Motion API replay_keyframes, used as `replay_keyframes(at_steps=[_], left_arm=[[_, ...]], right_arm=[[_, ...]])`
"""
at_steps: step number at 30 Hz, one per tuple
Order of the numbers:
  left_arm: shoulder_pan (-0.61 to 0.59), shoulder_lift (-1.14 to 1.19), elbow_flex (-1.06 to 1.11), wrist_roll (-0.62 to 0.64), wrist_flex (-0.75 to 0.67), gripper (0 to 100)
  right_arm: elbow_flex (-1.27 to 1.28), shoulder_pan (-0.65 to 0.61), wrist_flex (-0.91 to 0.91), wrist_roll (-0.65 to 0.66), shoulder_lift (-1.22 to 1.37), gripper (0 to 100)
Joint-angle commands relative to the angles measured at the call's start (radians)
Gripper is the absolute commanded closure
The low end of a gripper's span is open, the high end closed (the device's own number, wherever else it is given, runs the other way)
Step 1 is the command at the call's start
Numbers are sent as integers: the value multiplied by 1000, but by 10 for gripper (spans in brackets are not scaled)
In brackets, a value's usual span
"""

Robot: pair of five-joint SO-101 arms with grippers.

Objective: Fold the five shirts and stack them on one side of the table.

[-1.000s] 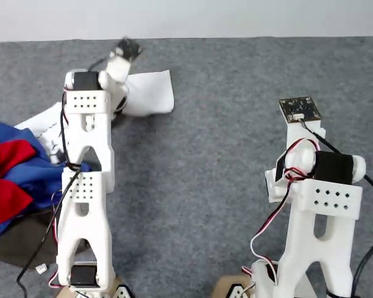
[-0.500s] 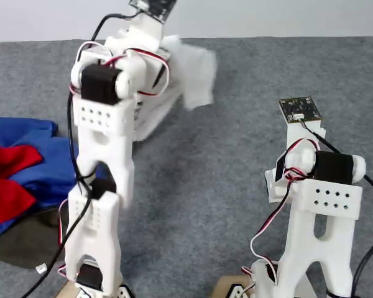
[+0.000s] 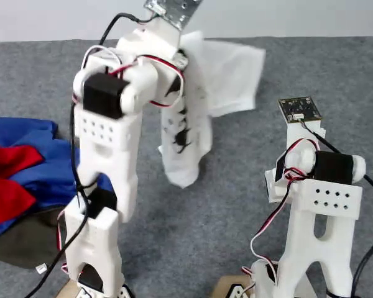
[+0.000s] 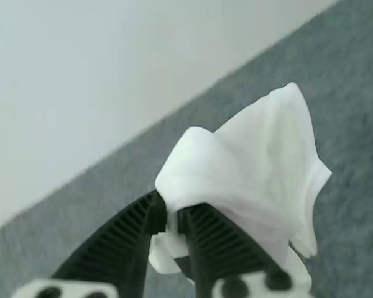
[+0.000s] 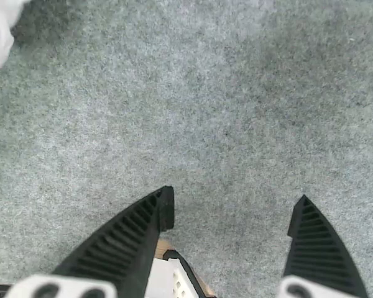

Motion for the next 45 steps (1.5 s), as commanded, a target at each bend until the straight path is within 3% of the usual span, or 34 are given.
replay_keyframes(at_steps=[1,7,13,18,25,29,37,45], left_arm=[[-44,-46,237,3,21,987],[-64,-114,714,-95,21,879],[-78,-218,931,-150,20,865],[-192,-304,964,-152,20,864],[-384,-456,964,-152,20,832],[-473,-534,964,-146,20,833],[-628,-585,964,-146,20,833],[-654,-585,964,-146,20,834]], right_arm=[[-8,-2,30,9,-2,696],[-8,-4,28,11,-2,696],[-9,-5,-24,11,-2,696],[-9,-21,-76,11,-1,696],[12,-177,-223,11,42,695],[14,-251,-341,14,186,694],[-118,-390,-503,183,547,694],[-373,-453,-552,272,866,694]])
